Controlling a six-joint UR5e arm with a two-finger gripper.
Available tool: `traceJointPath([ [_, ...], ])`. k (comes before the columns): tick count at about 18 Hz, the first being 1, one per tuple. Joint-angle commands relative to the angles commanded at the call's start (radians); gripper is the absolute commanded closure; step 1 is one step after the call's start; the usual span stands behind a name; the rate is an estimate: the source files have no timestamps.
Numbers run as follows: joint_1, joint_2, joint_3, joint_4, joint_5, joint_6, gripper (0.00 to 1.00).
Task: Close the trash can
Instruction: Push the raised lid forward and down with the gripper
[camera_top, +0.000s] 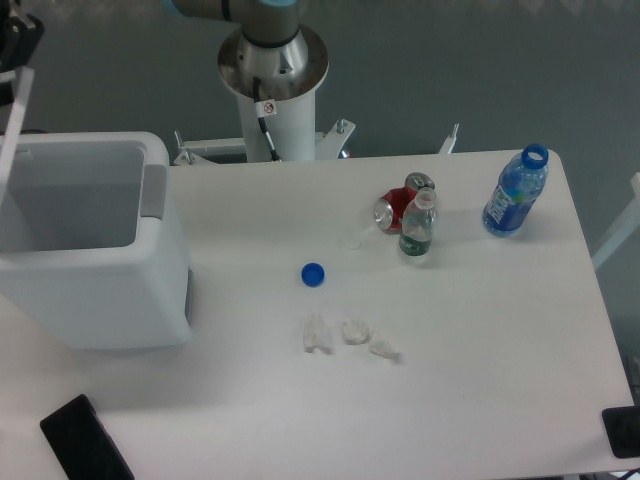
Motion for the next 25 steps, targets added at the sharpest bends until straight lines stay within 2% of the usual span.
traceJointPath([
  [25,0.088,-0.008,-0.097,0.014,-0.006,0.002,0.98],
])
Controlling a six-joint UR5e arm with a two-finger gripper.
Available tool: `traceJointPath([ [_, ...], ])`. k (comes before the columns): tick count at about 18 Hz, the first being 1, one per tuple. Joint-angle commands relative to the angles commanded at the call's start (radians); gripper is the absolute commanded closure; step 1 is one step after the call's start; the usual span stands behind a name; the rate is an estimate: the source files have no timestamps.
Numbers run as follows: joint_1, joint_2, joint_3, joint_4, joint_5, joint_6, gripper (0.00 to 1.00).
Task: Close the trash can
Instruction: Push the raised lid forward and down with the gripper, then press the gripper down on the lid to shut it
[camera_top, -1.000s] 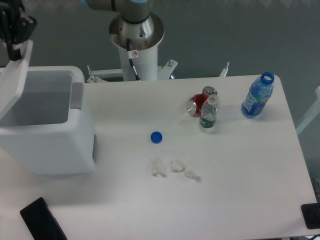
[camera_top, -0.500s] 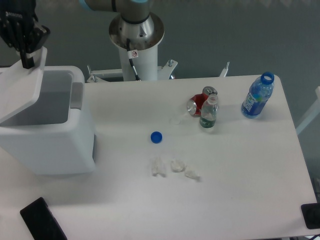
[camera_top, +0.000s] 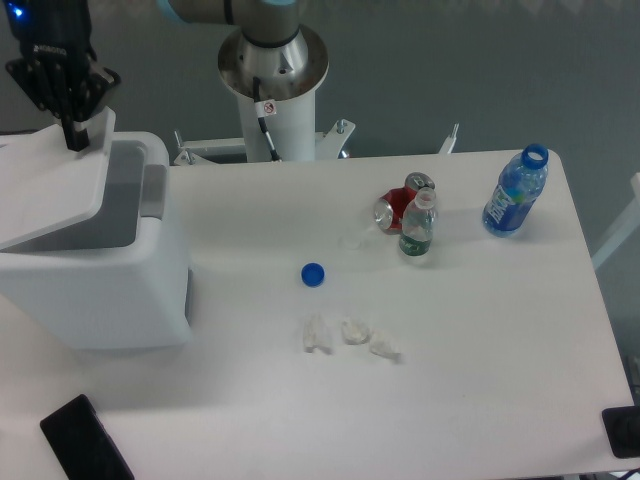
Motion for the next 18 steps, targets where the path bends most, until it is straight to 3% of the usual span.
traceJointPath([
  [18,0.046,-0.031,-0.017,0.003,-0.002,0.026,0.98],
])
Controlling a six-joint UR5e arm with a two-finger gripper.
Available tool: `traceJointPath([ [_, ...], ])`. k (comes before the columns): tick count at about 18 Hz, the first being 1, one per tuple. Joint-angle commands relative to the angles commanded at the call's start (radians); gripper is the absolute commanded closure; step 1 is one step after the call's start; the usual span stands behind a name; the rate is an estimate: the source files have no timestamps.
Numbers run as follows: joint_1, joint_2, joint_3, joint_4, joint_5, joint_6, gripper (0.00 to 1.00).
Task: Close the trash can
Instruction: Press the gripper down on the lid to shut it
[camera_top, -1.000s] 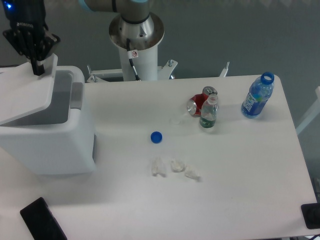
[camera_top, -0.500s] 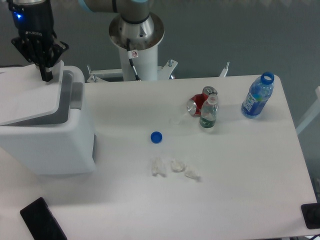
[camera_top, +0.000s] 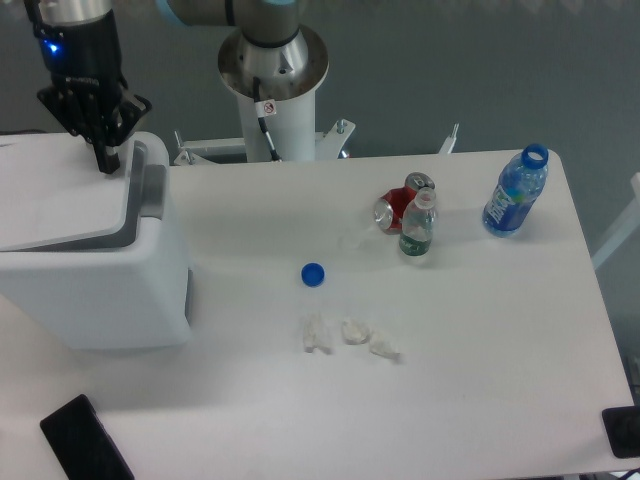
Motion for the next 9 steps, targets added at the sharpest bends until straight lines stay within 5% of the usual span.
traceJointPath([
  [9,0.006,-0.014,-0.012,0.003,0.0,0.002,0.98],
])
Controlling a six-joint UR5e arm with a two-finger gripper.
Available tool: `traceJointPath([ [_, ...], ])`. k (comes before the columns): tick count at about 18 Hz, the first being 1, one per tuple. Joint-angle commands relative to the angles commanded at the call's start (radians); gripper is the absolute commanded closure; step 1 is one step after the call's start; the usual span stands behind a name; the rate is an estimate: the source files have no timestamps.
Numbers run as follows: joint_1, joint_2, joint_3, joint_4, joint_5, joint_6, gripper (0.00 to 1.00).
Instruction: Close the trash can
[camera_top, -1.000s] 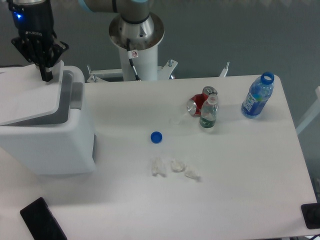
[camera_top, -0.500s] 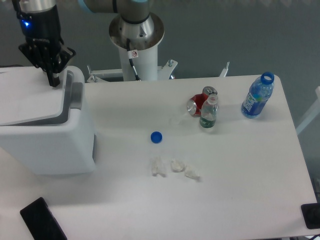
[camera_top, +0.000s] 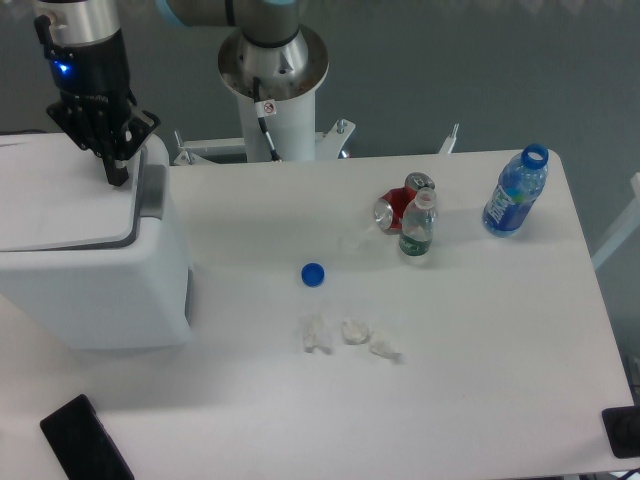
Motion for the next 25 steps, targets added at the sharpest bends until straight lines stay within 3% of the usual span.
traceJointPath([
  [21,0.011,-0.02,-0.002,0.0,-0.002,0.008,0.98],
  [25,0.028,-0.002,0.018,0.011,-0.006,0.006,0.91],
])
